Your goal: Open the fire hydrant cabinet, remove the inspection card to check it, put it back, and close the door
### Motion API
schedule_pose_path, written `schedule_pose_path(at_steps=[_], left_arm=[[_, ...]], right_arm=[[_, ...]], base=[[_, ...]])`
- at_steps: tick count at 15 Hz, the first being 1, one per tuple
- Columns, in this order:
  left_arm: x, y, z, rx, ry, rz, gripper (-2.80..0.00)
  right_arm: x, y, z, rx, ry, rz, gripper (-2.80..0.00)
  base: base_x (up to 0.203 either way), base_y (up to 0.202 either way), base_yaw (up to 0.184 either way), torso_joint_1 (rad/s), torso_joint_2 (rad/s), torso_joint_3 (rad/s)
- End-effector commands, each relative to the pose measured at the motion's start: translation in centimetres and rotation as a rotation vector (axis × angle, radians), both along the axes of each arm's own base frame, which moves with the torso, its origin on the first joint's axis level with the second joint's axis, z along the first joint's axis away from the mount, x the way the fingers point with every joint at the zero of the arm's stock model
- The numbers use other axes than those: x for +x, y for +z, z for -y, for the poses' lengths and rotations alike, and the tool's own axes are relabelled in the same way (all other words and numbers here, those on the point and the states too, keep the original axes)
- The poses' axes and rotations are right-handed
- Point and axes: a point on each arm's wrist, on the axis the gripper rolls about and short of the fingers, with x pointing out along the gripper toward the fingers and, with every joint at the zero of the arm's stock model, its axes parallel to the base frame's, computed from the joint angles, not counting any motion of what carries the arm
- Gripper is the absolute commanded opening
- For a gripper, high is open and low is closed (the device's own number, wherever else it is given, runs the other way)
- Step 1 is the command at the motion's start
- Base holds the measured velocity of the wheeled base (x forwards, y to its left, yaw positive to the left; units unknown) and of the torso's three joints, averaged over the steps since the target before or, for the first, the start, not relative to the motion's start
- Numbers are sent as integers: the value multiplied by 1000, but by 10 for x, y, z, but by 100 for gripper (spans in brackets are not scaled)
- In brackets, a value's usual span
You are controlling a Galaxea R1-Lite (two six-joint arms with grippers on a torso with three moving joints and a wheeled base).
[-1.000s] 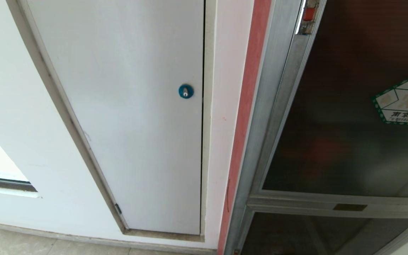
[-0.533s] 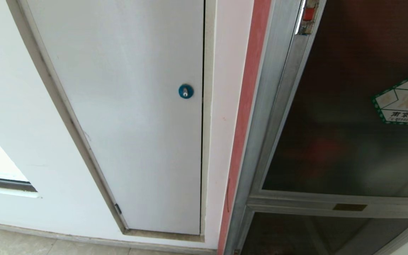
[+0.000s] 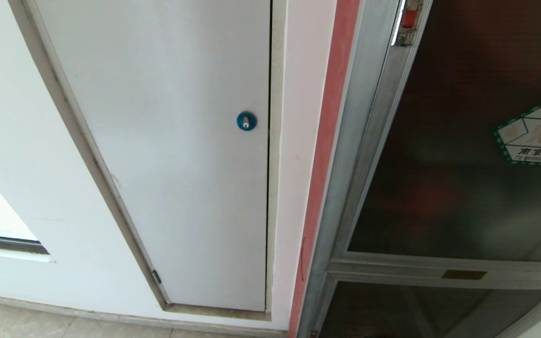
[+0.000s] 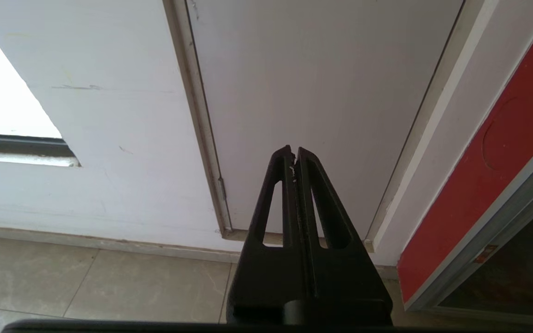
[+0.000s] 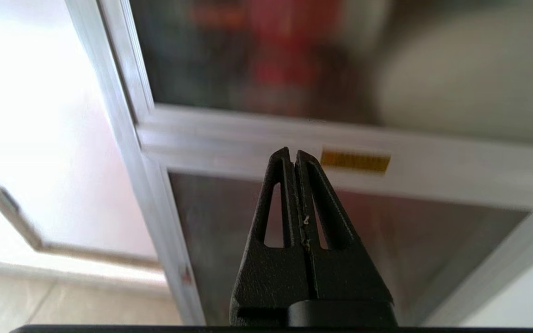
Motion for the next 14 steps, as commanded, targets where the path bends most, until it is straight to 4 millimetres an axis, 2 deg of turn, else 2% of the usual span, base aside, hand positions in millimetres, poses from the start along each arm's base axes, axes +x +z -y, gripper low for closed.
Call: schedule_pose_path(at_steps=[1,14], left_arm=[[0,0,0,0,0,-3,-280],[0,0,0,0,1,-3,-280]], right_arm=[[0,-4,0,1,-3,-29,-280],[0,-6,0,13,-14,-60,-280]], base=[[0,0,0,0,0,0],[0,0,0,0,0,0]])
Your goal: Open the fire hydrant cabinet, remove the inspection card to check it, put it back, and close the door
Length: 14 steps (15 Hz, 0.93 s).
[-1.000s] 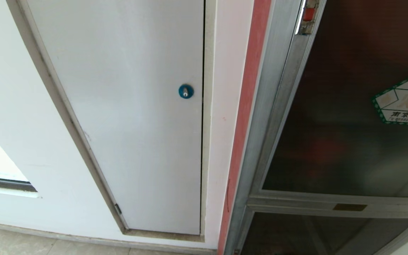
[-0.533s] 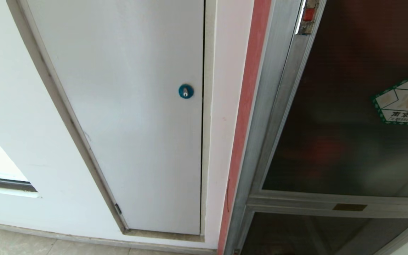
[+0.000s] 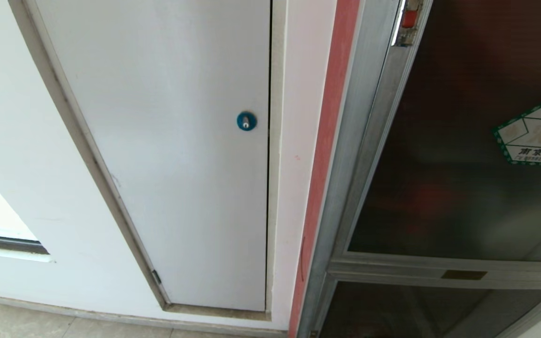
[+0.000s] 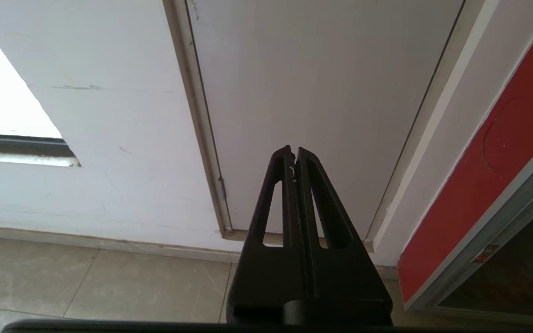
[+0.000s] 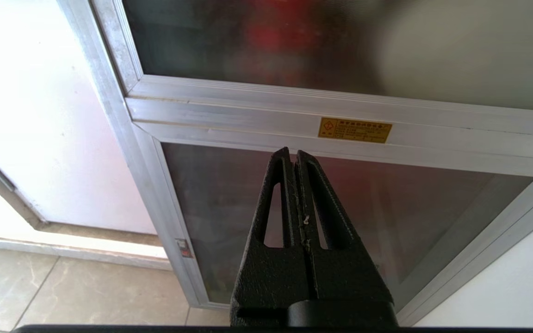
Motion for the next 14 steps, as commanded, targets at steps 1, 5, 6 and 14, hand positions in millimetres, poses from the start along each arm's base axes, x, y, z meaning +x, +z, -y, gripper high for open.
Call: schedule_pose_path(at_steps=[1,5,6,14], left_arm=[[0,0,0,-1,1,-3,-280],[0,0,0,-1,0,-3,-280],[0,0,0,-1,1,-3,-280],[0,0,0,-1,1,-3,-280]], right_arm=[[0,0,0,1,0,2,-280],[0,0,0,2,0,2,-280],[0,0,0,2,0,2,-280],[0,0,0,1,0,2,-280]], base=[[0,0,0,0,0,0],[0,0,0,0,0,0],[0,0,0,0,0,0],[0,0,0,0,0,0]])
